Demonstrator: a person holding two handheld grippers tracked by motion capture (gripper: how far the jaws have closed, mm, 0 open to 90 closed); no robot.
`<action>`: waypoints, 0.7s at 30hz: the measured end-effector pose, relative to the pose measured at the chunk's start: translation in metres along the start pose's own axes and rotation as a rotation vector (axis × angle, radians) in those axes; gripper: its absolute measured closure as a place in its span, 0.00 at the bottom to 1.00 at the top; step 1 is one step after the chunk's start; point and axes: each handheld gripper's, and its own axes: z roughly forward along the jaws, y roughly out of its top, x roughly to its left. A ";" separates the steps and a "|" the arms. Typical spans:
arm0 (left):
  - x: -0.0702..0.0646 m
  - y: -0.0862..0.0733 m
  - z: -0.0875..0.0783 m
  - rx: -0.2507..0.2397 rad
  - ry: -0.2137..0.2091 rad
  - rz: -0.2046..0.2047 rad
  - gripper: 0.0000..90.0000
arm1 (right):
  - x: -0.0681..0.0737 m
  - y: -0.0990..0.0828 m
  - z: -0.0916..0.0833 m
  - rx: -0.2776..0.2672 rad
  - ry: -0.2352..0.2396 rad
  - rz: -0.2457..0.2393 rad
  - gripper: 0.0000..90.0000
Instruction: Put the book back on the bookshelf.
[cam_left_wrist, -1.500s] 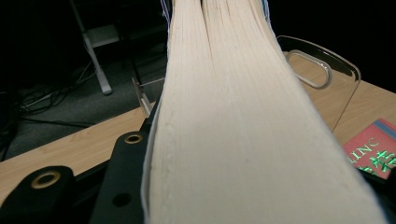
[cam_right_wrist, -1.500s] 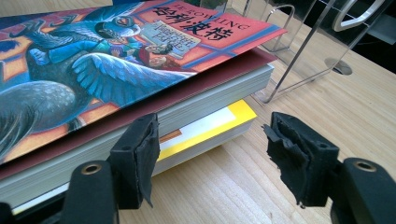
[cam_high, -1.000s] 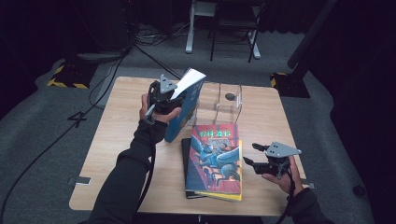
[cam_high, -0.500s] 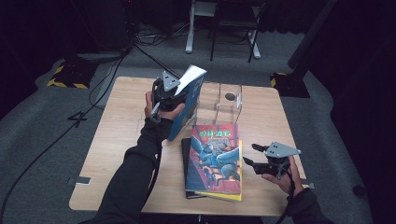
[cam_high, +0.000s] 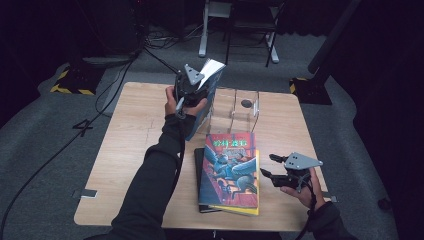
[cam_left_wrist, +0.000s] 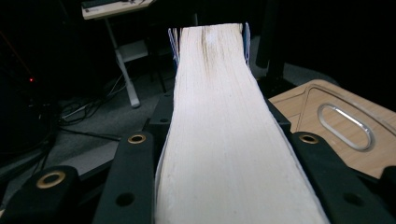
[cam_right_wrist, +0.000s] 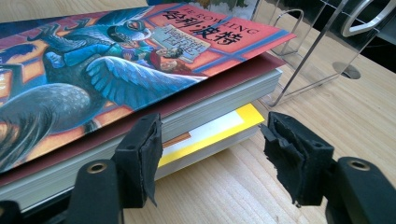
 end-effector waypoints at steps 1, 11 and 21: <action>-0.001 0.000 0.003 0.004 0.007 0.001 0.67 | 0.000 0.000 0.000 0.000 0.000 0.002 0.42; -0.008 -0.002 0.019 -0.019 0.070 0.045 0.67 | 0.002 0.000 0.002 0.004 0.010 -0.012 0.41; -0.002 -0.013 0.033 -0.123 0.040 -0.052 0.67 | 0.002 -0.001 0.003 -0.003 0.017 -0.011 0.41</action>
